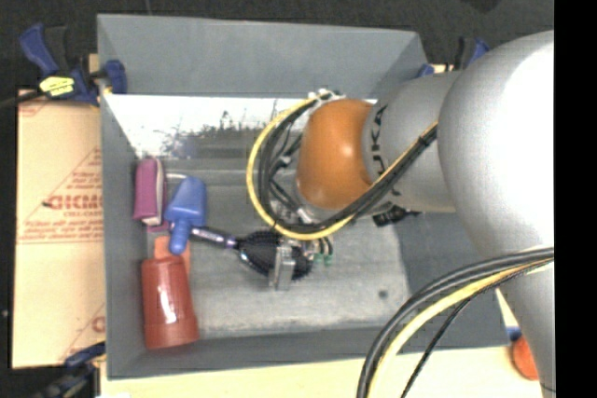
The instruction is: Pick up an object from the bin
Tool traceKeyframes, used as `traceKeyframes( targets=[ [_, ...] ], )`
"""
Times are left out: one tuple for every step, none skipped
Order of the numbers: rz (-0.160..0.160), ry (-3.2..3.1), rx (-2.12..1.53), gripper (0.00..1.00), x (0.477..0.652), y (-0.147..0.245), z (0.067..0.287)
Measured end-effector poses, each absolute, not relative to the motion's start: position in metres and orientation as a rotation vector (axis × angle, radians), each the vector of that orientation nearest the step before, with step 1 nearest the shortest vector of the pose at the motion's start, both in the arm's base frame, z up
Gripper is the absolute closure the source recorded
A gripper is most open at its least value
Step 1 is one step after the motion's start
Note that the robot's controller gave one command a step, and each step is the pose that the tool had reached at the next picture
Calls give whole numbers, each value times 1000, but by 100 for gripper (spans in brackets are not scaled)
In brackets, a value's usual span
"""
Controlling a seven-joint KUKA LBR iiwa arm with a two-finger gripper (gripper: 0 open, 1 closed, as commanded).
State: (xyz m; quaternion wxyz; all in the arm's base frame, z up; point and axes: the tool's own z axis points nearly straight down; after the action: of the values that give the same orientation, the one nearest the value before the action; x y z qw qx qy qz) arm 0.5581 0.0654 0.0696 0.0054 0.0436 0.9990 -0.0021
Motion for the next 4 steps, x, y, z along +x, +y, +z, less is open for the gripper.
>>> traceKeyframes(
  targets=[
    [-5,3121,115,0,560,71,86],
    [-8,3117,159,0,565,19,93],
    [2,3104,145,100,563,52,74],
    [2,3104,145,100,563,52,74]
  ],
)
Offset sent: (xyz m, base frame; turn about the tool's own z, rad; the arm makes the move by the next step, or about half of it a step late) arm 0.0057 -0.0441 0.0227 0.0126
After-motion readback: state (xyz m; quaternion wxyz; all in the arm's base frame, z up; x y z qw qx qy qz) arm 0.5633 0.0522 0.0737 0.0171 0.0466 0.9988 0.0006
